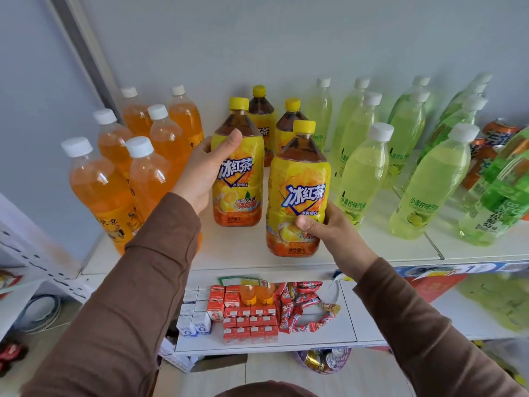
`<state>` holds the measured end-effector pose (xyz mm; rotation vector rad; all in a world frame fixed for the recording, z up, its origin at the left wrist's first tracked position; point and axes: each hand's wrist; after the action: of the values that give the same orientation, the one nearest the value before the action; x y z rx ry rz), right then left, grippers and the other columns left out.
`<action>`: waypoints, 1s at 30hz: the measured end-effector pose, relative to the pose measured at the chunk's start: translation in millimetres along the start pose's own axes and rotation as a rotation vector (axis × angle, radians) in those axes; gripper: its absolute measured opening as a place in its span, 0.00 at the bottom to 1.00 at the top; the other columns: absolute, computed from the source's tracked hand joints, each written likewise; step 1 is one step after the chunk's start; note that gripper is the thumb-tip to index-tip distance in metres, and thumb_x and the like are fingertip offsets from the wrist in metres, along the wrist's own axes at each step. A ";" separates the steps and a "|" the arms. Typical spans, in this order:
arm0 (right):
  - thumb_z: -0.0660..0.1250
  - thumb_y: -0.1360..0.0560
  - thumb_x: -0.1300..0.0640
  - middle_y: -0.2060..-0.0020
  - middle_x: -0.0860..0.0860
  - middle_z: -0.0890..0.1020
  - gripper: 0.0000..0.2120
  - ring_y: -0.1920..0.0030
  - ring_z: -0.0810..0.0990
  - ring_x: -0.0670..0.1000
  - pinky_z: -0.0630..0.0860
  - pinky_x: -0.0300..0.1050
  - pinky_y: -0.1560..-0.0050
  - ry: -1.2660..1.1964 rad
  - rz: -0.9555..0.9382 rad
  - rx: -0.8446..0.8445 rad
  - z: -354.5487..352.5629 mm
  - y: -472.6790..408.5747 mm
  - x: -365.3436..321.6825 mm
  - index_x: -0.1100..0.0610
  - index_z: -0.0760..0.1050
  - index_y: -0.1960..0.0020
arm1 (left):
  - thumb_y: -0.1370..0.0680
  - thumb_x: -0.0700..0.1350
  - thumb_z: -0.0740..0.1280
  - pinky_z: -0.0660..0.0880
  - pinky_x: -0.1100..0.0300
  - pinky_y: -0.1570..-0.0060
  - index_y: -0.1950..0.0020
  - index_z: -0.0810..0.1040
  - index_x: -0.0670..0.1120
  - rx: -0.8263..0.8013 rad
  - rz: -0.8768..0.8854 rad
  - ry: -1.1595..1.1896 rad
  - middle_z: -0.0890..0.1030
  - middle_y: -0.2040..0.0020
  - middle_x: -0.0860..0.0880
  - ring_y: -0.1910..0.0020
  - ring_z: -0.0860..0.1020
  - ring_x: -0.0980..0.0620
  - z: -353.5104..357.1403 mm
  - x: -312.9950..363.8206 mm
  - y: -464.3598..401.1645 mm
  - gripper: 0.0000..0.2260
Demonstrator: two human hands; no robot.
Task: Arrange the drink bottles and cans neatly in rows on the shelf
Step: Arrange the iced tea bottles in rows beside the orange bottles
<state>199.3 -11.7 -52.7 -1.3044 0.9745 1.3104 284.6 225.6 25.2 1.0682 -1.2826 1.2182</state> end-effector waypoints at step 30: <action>0.81 0.34 0.51 0.34 0.58 0.81 0.42 0.36 0.81 0.59 0.81 0.51 0.40 0.072 0.037 0.054 -4.7 -15.4 42.3 0.58 0.65 0.26 | 0.43 0.66 0.79 0.78 0.55 0.42 0.36 0.76 0.54 -0.116 0.033 0.105 0.82 0.37 0.46 0.37 0.80 0.47 -7.4 -48.4 48.9 0.39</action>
<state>218.9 -9.1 -93.5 -1.3049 1.0813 1.2635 240.8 235.3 -27.5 0.8911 -1.2779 1.1941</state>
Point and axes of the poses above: each hand's wrist, its own y-axis away from the middle knuckle, its own z-axis out of the palm, x = y × z
